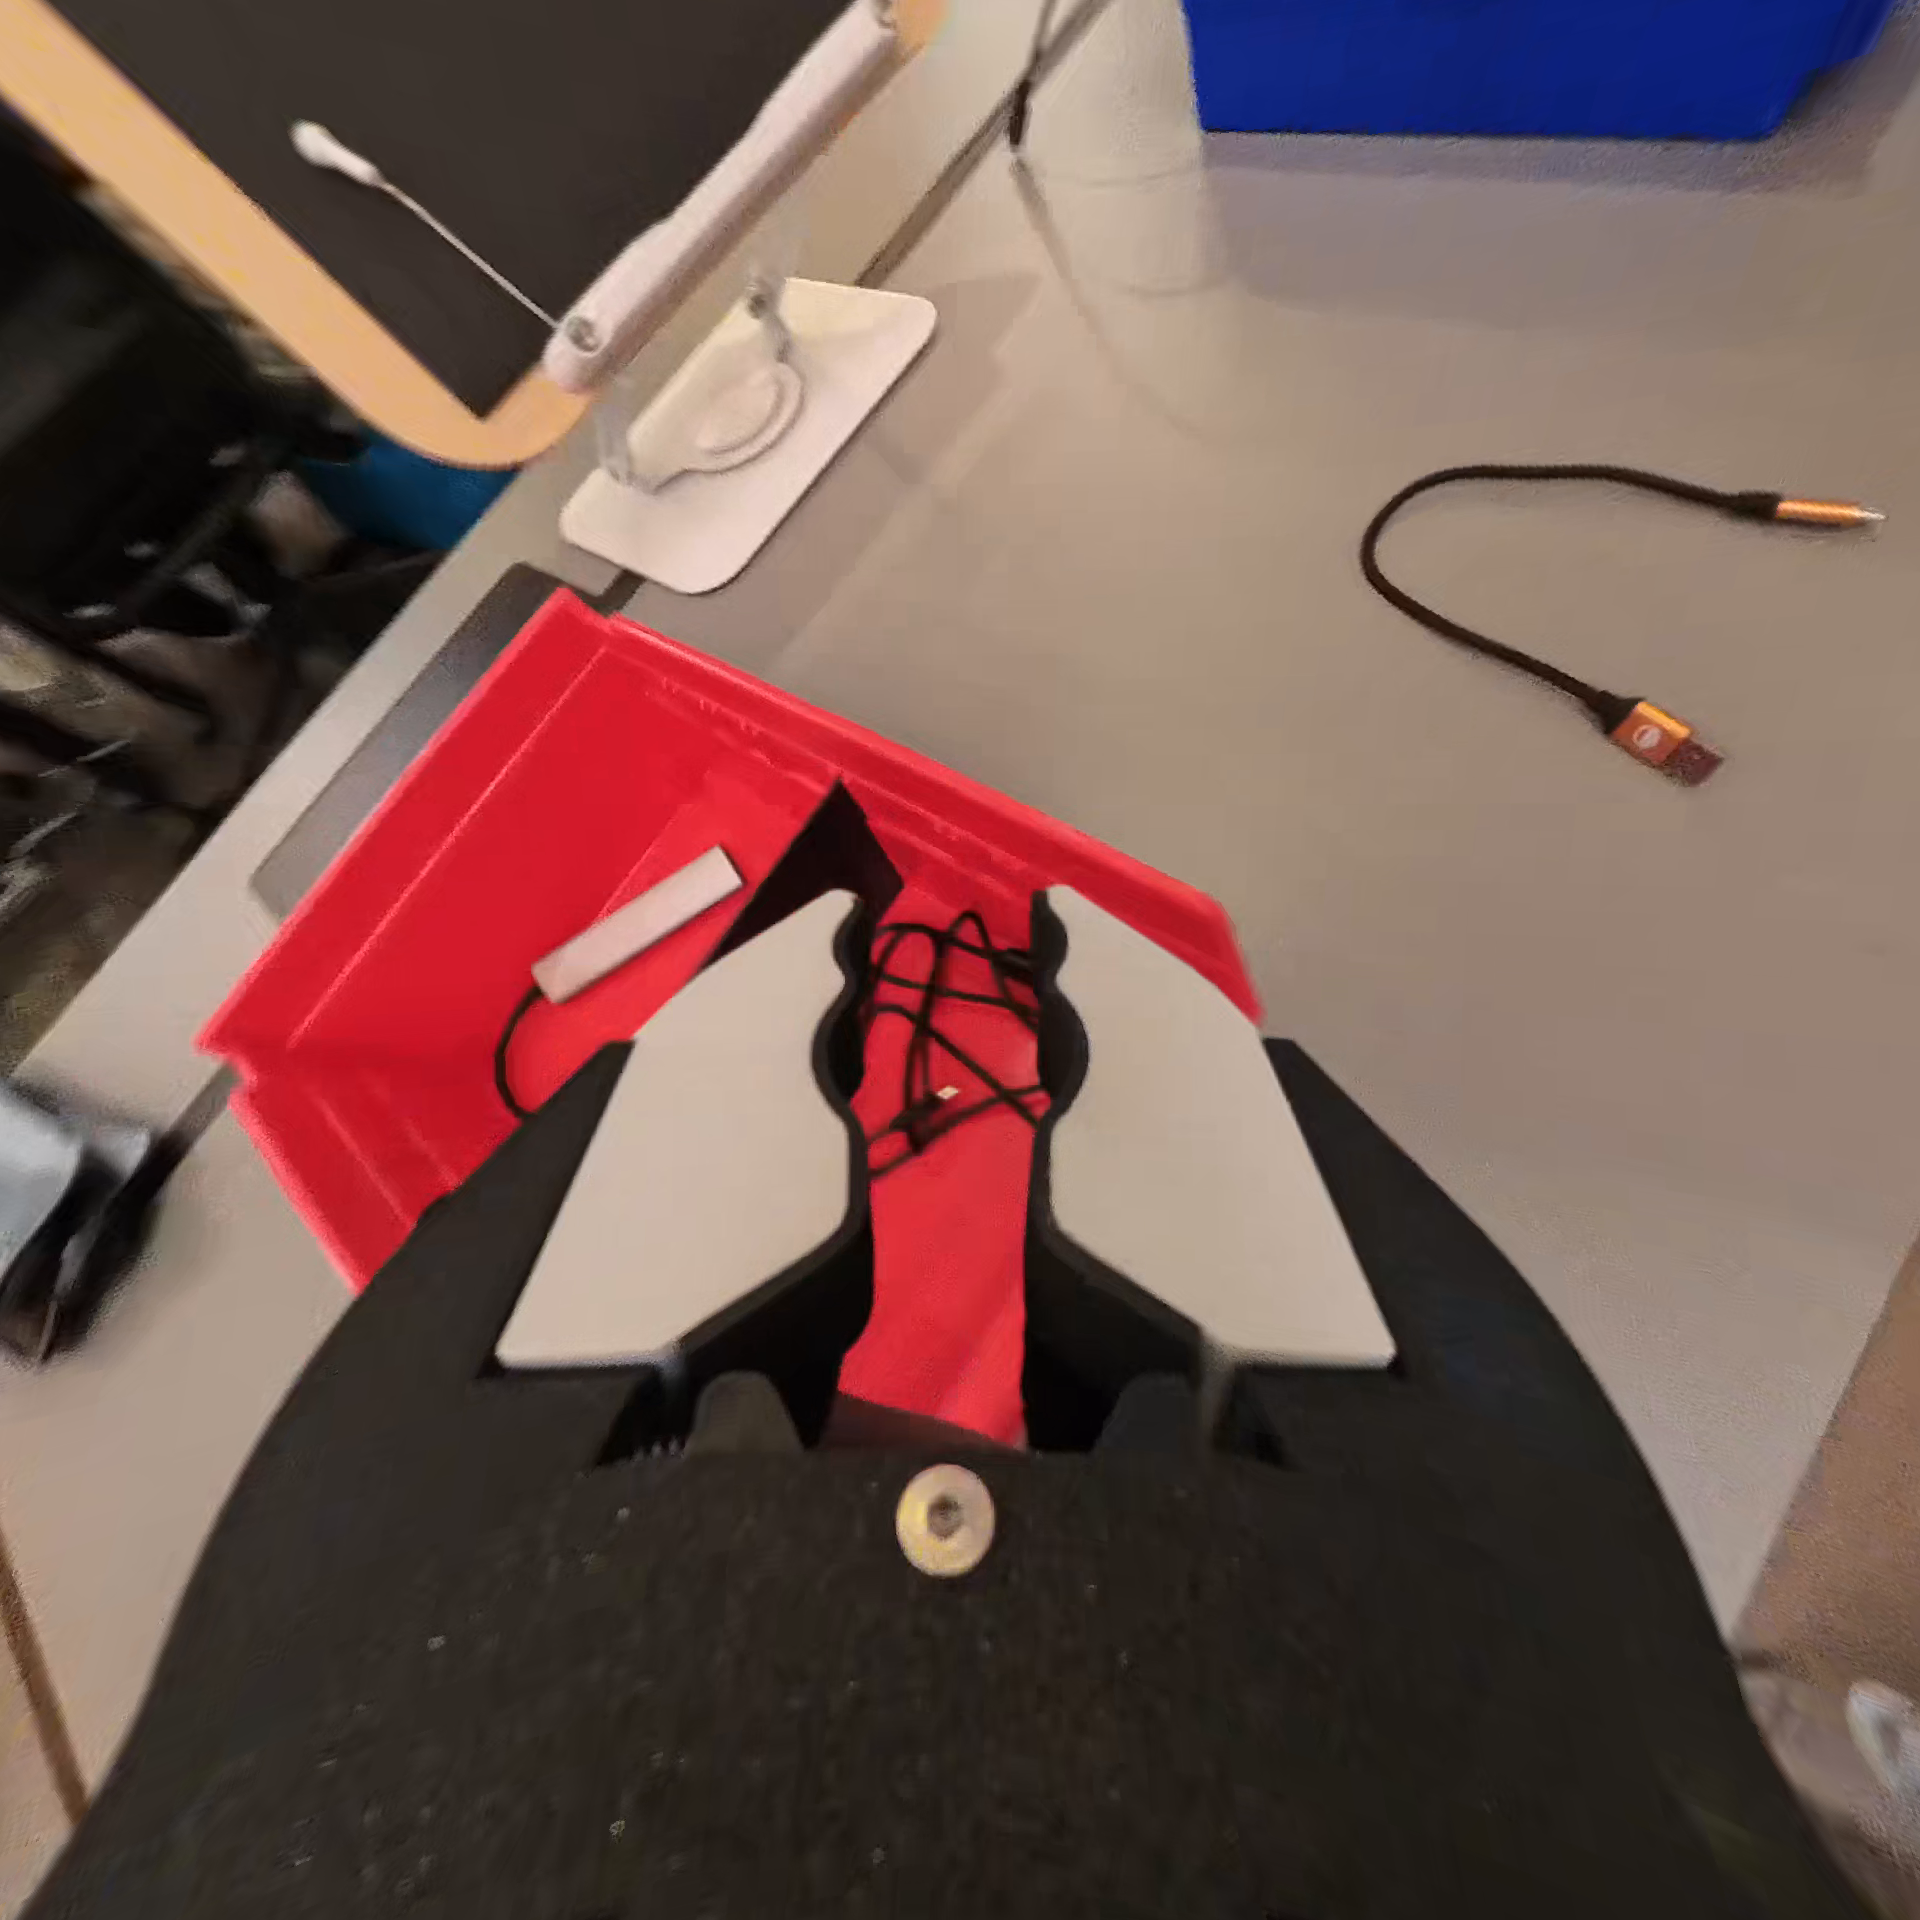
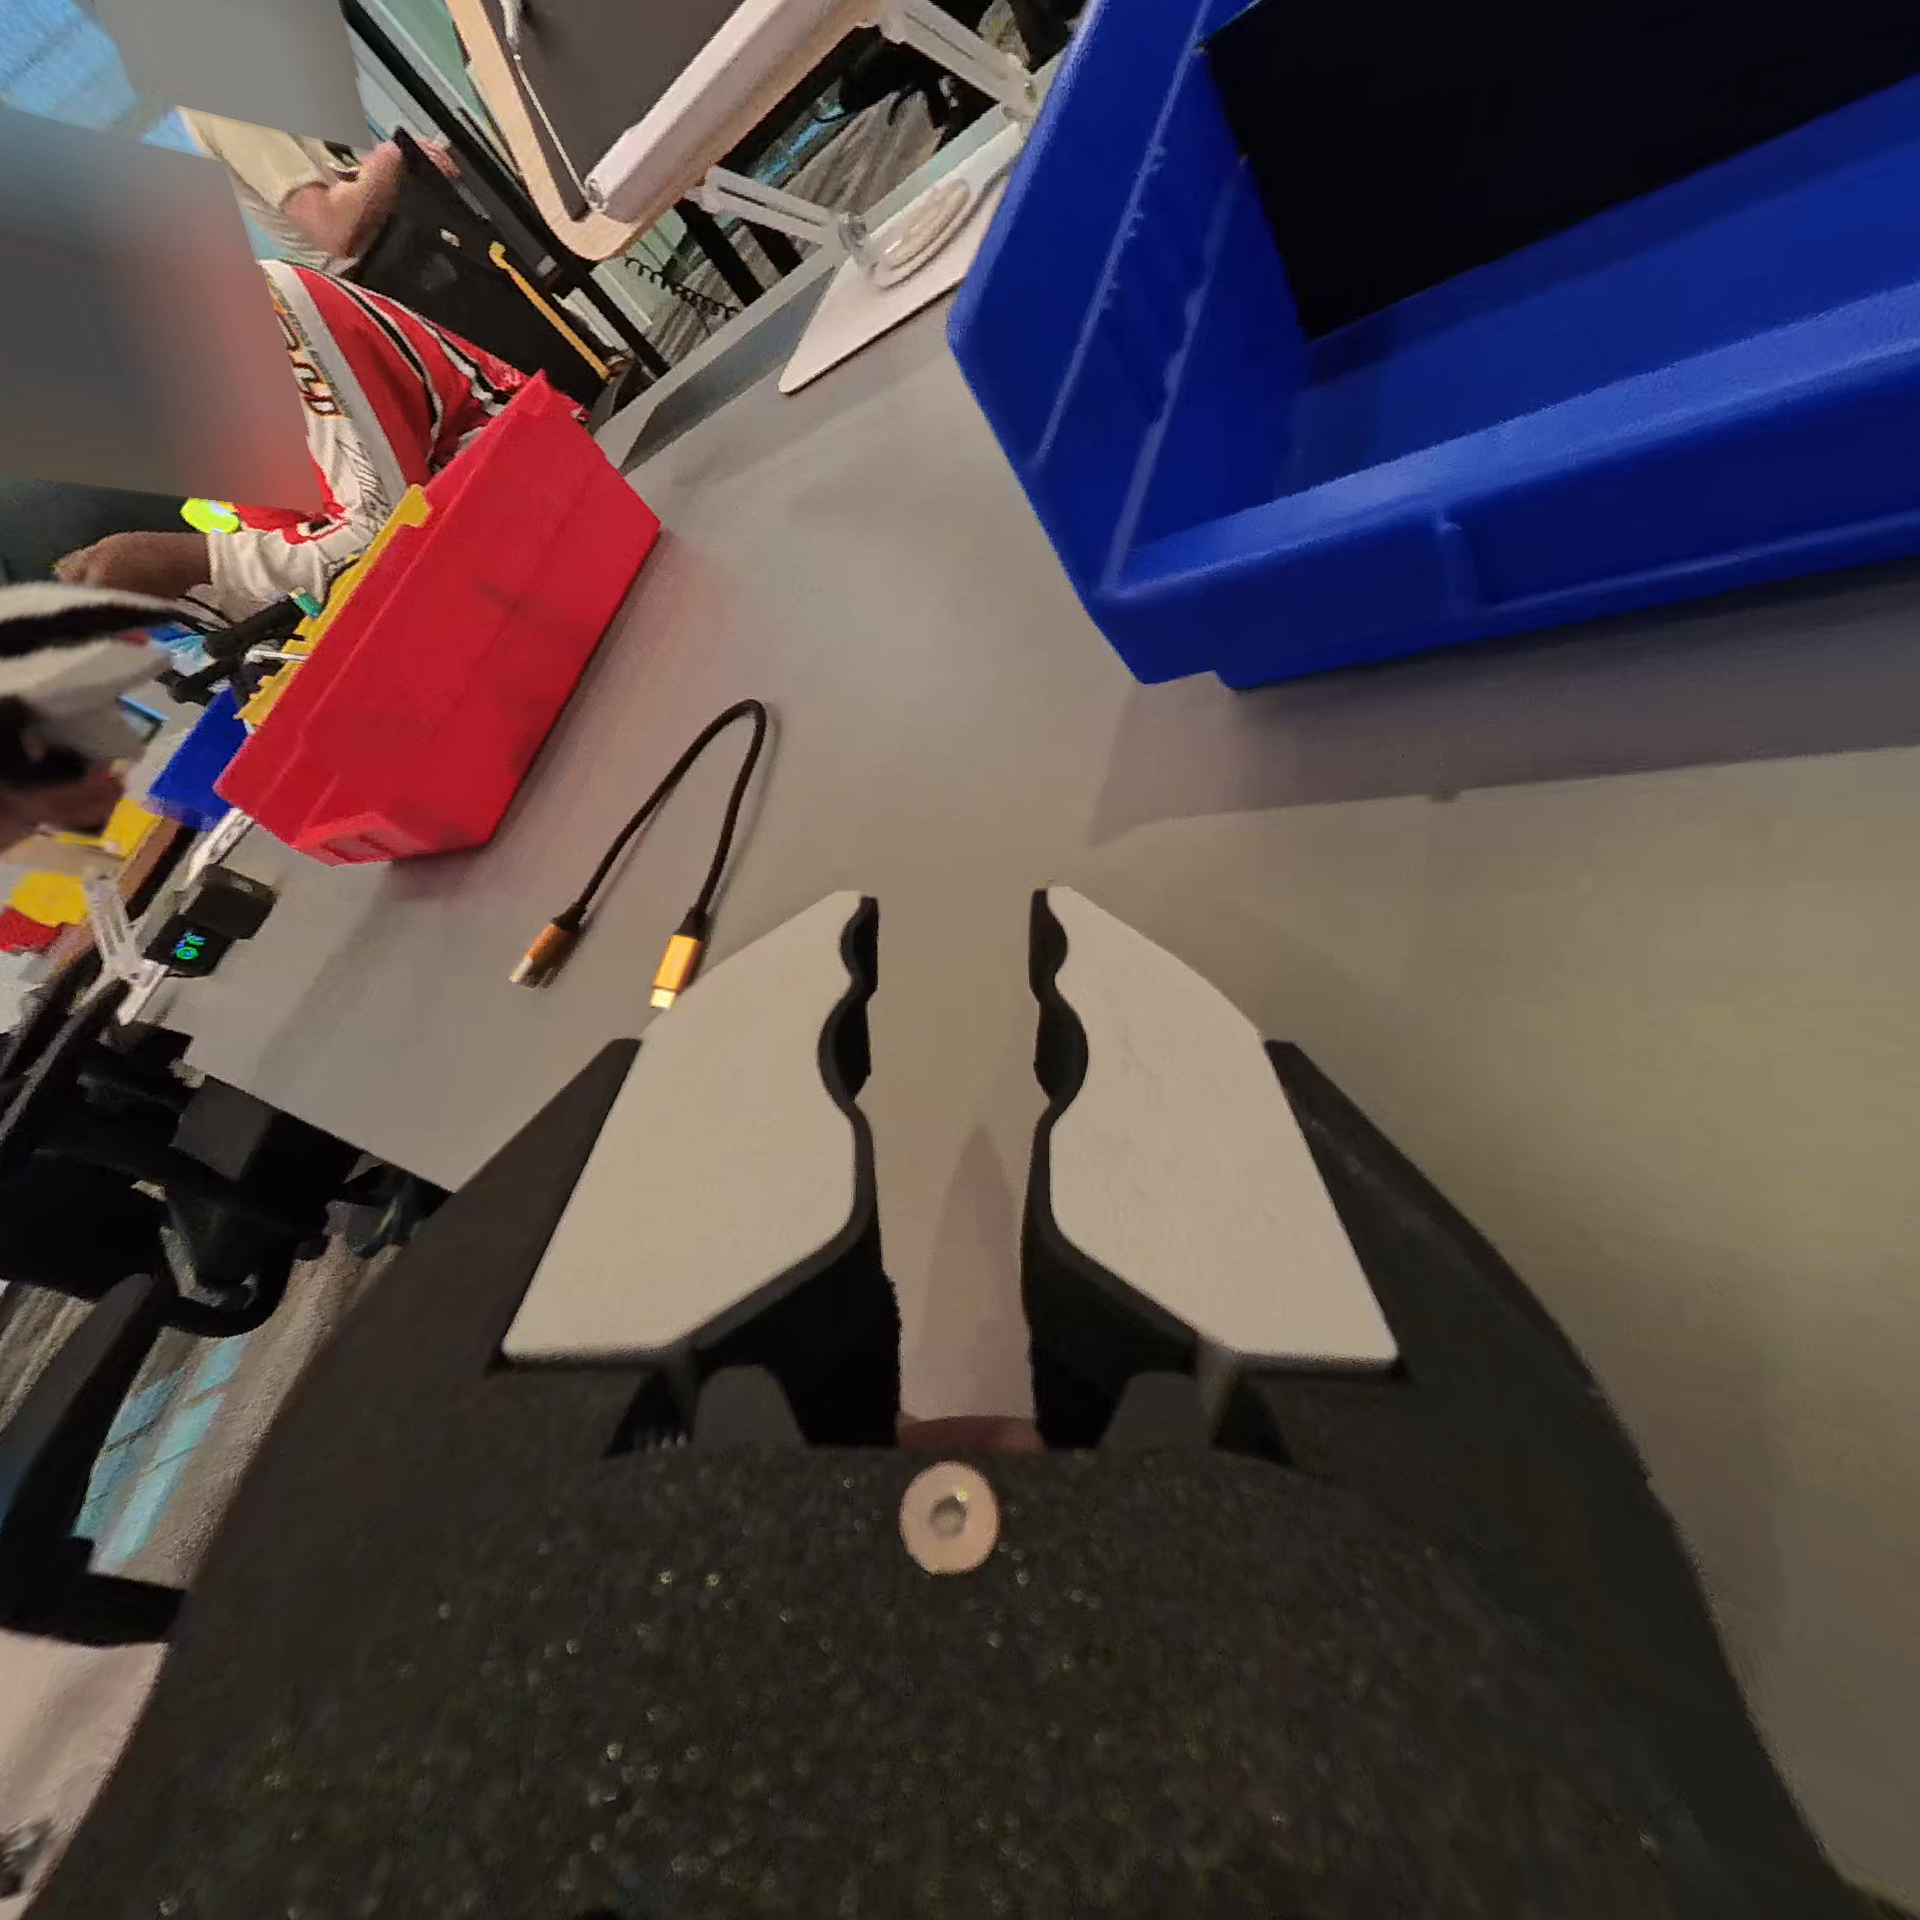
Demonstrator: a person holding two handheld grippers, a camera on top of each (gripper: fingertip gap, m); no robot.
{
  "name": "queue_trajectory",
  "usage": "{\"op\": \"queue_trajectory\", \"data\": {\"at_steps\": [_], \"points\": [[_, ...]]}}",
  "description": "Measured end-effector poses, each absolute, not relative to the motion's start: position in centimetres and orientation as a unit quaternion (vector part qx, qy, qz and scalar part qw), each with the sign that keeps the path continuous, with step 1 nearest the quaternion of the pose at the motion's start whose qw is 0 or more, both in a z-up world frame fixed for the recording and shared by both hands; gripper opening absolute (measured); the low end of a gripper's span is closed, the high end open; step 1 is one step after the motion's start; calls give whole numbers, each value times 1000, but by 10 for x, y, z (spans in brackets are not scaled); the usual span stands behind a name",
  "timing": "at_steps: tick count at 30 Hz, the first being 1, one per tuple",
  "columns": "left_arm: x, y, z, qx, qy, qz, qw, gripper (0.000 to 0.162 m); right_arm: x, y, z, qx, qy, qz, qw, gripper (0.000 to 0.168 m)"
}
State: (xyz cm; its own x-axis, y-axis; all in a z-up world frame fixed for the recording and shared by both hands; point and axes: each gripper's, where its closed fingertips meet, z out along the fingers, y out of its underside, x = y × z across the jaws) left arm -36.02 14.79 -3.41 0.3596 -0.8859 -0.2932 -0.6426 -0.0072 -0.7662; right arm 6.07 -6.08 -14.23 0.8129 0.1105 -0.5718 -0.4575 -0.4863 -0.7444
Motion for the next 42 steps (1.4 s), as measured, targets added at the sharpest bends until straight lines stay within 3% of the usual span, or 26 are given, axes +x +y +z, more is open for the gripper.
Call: {"op": "queue_trajectory", "data": {"at_steps": [4, 7, 13, 20, 22, 26, 30, 36, 38, 42], "points": [[-352, 231, -45, -696, 600, -148, 365, 34, 51, -51, -136, -792, 119, 344, 491, 27], [-341, 276, -84, -702, 643, -120, 282, 46, 46, -44, -130, -779, 119, 370, 492, 26], [-336, 313, -160, -648, 739, -18, 182, 49, 43, -30, -139, -789, 107, 368, 481, 27], [-337, 329, -187, -641, 754, -17, 145, 43, 24, -16, -129, -755, 106, 447, 468, 27], [-336, 328, -189, -636, 757, -35, 146, 29, 18, -16, -128, -754, 93, 453, 466, 27], [-344, 328, -186, -598, 785, -10, 161, 25, 11, -17, -126, -759, 69, 448, 468, 27], [-346, 318, -150, -590, 781, -5, 203, 24, 10, -18, -126, -767, 57, 431, 472, 27], [-317, 262, -15, -518, 777, 0, 357, 22, -19, -11, -116, -773, -29, 424, 471, 27], [-301, 224, 32, -473, 783, -4, 404, 10, -37, -8, -101, -754, -64, 451, 473, 28], [-264, 145, 86, -409, 789, -40, 456, 9, -73, 3, -66, -720, -142, 464, 495, 31]]}}
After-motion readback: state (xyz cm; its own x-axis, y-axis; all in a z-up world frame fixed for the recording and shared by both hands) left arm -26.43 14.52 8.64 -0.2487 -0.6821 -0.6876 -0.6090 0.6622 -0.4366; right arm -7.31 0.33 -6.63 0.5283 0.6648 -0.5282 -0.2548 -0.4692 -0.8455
